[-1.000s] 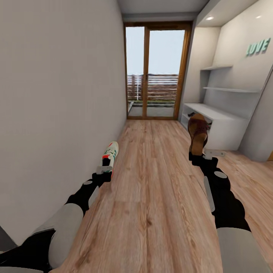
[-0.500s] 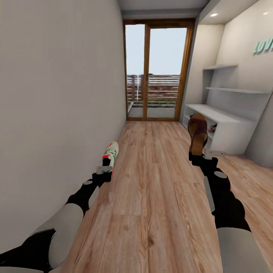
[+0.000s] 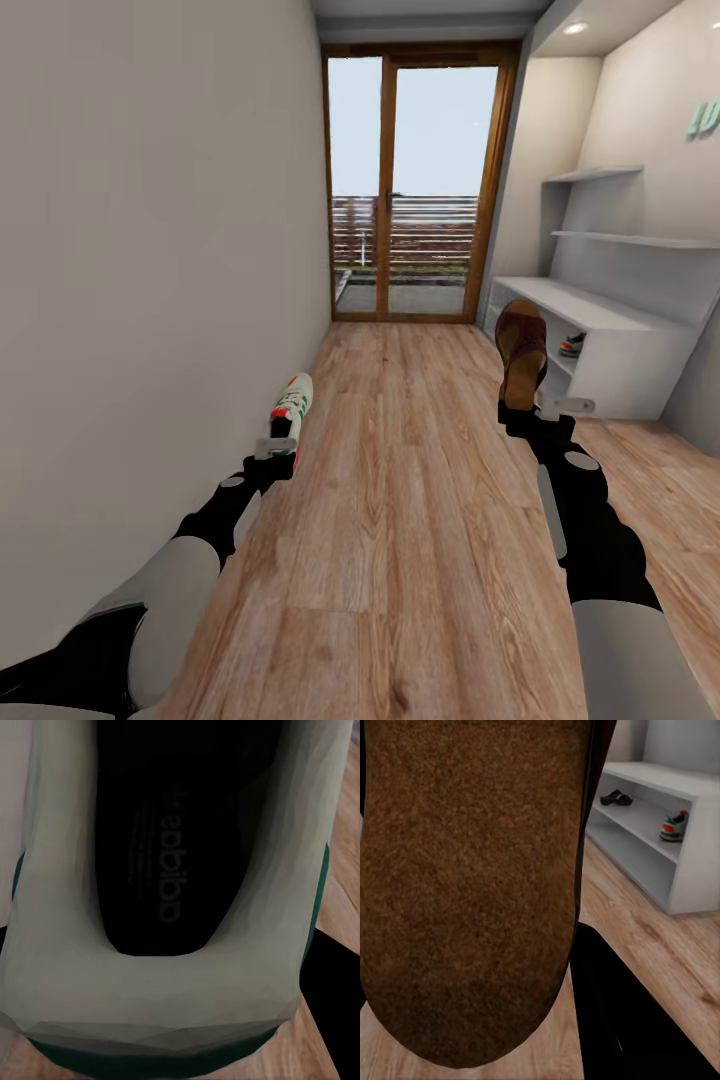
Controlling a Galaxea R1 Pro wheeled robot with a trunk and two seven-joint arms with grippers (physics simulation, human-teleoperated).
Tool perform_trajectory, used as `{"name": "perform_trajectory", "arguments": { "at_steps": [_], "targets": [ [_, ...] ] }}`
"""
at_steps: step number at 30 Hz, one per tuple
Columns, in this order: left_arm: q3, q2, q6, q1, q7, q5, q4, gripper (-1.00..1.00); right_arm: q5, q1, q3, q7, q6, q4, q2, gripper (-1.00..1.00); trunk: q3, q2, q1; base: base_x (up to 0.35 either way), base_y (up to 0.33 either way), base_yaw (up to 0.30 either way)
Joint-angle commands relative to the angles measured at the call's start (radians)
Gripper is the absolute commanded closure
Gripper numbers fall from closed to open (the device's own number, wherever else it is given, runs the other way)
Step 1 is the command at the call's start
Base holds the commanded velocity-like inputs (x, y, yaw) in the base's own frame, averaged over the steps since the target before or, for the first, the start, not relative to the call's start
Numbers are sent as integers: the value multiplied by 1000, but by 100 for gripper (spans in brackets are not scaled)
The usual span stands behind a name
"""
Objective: Pick up the two gym shoes and the two sandals from the corridor floor and place them onto the hallstand (shoe rack) in the corridor, making sure they are on the rack and not on the floor. Arrange them so the two gym shoes are next to each other and the two sandals are next to each other.
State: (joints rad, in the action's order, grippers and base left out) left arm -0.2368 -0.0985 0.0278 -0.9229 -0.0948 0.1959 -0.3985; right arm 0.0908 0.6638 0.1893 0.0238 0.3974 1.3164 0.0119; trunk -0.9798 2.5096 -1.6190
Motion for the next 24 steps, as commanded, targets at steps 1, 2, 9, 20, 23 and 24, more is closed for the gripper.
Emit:
{"name": "perform_trajectory", "arguments": {
  "at_steps": [1,2,9,20,23,24],
  "targets": [
    [-9,-1,3,-1,-8,10,-2,100,6,0,-1,1,7,1,0,100,-1,0,0,346,-108,0],
    [-9,-1,3,-1,-8,10,-2,100,6,0,-1,1,6,1,0,100,-1,0,0,346,-110,0],
    [-9,-1,3,-1,-8,10,-2,100,6,0,-1,1,7,2,0,100,-1,0,0,346,-139,0],
    [-9,-1,3,-1,-8,10,-2,100,3,0,-1,1,6,1,0,100,-1,0,0,346,-116,0],
    [-9,-1,3,-1,-8,10,-2,100,3,0,-1,1,6,1,0,100,-1,0,0,346,-90,0],
    [-9,-1,3,-1,-8,10,-2,100,3,0,-1,1,6,1,0,100,-1,0,0,346,-90,0]
  ]
}}
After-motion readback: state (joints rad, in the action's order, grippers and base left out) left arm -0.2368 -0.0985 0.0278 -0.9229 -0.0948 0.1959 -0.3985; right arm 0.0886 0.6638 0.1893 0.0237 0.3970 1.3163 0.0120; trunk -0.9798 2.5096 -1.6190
